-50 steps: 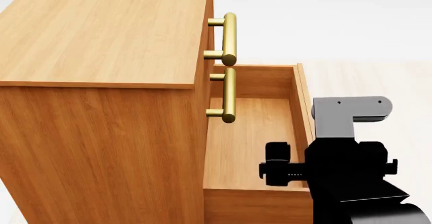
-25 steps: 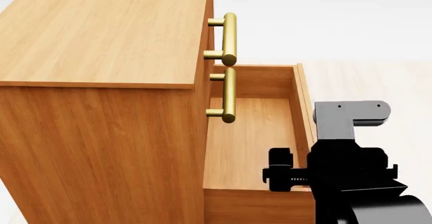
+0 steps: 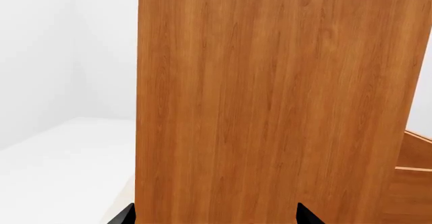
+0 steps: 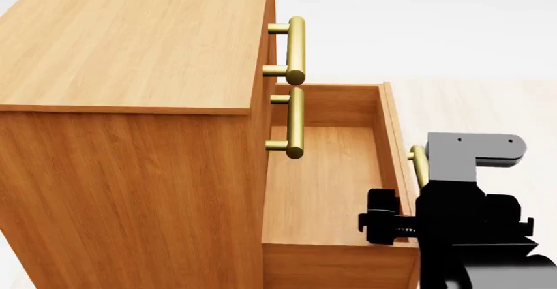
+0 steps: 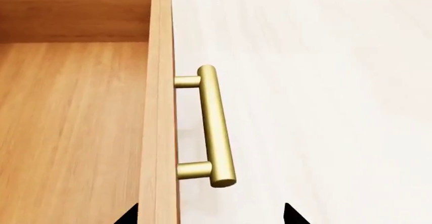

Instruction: Put the bowl in the bottom drawer of the cabinet and close it.

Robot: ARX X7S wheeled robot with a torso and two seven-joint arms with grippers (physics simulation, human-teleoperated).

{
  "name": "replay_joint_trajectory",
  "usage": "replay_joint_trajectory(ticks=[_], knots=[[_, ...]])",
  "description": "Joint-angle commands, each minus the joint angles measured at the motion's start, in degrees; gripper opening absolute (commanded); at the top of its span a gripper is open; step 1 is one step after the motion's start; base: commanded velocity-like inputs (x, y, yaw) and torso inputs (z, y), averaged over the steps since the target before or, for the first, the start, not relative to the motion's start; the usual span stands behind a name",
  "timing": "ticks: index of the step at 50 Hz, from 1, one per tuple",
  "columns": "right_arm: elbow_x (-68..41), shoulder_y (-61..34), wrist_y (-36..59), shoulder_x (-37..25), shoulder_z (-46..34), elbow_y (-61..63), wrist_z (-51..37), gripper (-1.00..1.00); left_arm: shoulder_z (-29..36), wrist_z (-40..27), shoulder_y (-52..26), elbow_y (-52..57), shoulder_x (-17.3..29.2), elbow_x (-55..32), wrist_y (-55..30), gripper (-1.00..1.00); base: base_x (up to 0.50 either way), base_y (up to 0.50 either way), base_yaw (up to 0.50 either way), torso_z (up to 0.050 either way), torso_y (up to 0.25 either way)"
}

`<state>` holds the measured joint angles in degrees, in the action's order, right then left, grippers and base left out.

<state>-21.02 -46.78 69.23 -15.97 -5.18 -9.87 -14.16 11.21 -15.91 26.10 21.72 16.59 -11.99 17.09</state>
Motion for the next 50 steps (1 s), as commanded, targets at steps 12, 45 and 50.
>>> replay_joint_trajectory(ticks=[12, 45, 50], knots=[[1.6, 0.3, -3.1, -1.5, 0.4, -2.9, -0.8, 1.00, 0.6, -0.8, 0.0, 0.3, 0.6, -0.2, -0.2, 1.00, 0.00, 0.00, 0.00, 0.000, 0.000], [2.6, -0.4, -6.4, -3.8, 1.3, -8.1, -1.2, 1.00, 1.2, -1.5, -0.4, -0.2, 1.2, -0.4, 0.3, 1.00, 0.00, 0.00, 0.00, 0.000, 0.000], [2.7, -0.3, -7.1, -4.1, 1.9, -9.1, -1.4, 1.00, 1.2, -1.7, -0.3, 0.1, 1.4, -0.6, 0.1, 1.00, 0.00, 0.00, 0.00, 0.000, 0.000]])
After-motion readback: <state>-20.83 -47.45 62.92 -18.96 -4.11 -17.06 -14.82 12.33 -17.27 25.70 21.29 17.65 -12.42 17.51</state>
